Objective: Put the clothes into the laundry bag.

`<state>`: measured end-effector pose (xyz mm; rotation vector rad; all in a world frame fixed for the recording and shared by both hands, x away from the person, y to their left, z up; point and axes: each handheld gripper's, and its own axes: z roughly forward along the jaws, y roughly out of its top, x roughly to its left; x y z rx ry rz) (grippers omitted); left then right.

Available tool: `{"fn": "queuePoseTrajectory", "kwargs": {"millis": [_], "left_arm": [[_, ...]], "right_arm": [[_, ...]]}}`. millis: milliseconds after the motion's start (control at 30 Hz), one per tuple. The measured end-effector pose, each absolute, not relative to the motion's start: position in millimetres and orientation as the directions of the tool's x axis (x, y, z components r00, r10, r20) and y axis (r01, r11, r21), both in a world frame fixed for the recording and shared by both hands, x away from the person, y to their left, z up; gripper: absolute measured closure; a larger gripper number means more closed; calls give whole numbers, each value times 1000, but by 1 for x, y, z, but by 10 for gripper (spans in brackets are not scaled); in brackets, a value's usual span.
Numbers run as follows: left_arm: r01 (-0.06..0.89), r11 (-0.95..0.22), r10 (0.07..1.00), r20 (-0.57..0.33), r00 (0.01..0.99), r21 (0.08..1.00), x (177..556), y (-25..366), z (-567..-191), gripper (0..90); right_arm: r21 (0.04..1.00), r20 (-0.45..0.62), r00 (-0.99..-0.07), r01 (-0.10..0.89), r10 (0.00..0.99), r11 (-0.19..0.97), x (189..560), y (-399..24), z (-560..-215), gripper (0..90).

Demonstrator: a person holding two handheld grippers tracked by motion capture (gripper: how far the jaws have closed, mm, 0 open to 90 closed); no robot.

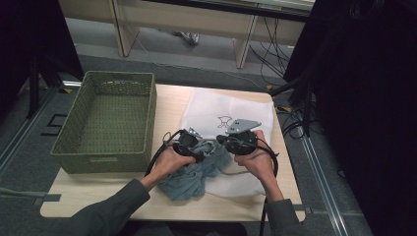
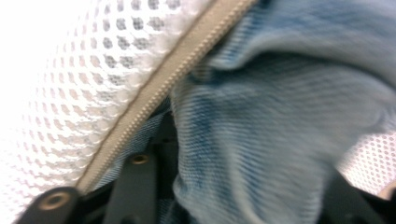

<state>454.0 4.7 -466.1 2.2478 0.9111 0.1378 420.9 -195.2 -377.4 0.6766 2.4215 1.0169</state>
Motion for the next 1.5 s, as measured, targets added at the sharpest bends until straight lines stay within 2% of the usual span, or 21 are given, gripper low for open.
{"fn": "queuePoseTrajectory", "kwargs": {"millis": [67, 100, 133, 233, 333, 433, 500, 533, 567, 600, 667, 733, 833, 867, 933, 967, 1133, 1267, 1333, 1400, 1500], "left_arm": [[553, -499, 647, -138, 750, 667, 449, 3, -464, 443], [550, -505, 648, -128, 751, 665, 447, 4, -461, 443], [553, -488, 649, -143, 747, 675, 443, 7, -454, 334], [535, -487, 642, -133, 755, 690, 437, 12, -447, 248], [476, -496, 596, -114, 795, 726, 419, 24, -432, 212], [454, -506, 590, -89, 802, 733, 413, 28, -429, 242], [437, -535, 595, -44, 802, 723, 415, 27, -432, 331], [425, -554, 593, -18, 805, 716, 419, 26, -438, 395], [431, -551, 577, -48, 816, 715, 425, 27, -446, 480], [437, -544, 578, -58, 814, 716, 427, 28, -449, 533], [437, -540, 579, -59, 813, 720, 428, 29, -450, 593], [429, -540, 563, -67, 824, 724, 429, 31, -449, 613], [404, -559, 557, -34, 830, 724, 424, 28, -448, 674], [397, -564, 557, -22, 830, 724, 423, 26, -447, 685], [387, -568, 556, -9, 831, 726, 420, 23, -443, 695], [384, -569, 550, -10, 835, 727, 419, 21, -439, 706], [404, -566, 563, -21, 826, 718, 426, 4, -413, 706], [417, -600, 564, -8, 826, 683, 442, -10, -426, 703], [467, -555, 615, -39, 788, 688, 454, -16, -442, 696], [511, -487, 650, -97, 754, 708, 460, -15, -447, 665], [491, -441, 647, -113, 754, 752, 453, -8, -435, 526]], "right_arm": [[737, -180, -790, 286, 586, 613, 422, -196, -380, 897], [737, -180, -790, 286, 586, 613, 422, -196, -380, 897], [732, -176, -780, 304, 600, 610, 423, -197, -384, 897], [732, -177, -784, 299, 595, 612, 423, -199, -385, 897], [724, -172, -786, 308, 594, 617, 421, -200, -385, 896], [714, -188, -780, 309, 598, 628, 420, -201, -387, 888], [703, -185, -787, 312, 588, 639, 420, -203, -390, 859], [696, -215, -781, 298, 586, 653, 420, -204, -390, 819], [652, -244, -774, 315, 585, 689, 418, -205, -394, 734], [631, -255, -779, 314, 573, 709, 416, -206, -395, 727], [622, -279, -770, 310, 574, 719, 415, -208, -397, 698], [564, -309, -757, 341, 576, 752, 415, -210, -403, 628], [538, -353, -767, 303, 536, 787, 417, -208, -413, 841], [539, -346, -762, 316, 547, 781, 415, -206, -413, 856], [530, -365, -771, 289, 522, 797, 416, -205, -411, 863], [565, -340, -756, 311, 559, 764, 412, -203, -402, 868], [646, -303, -754, 287, 583, 707, 406, -204, -376, 874], [676, -295, -756, 268, 585, 687, 408, -211, -367, 878], [680, -291, -754, 270, 589, 681, 407, -212, -365, 879], [664, -290, -769, 267, 569, 699, 407, -211, -367, 879], [628, -275, -781, 296, 561, 720, 409, -207, -385, 878]]}}
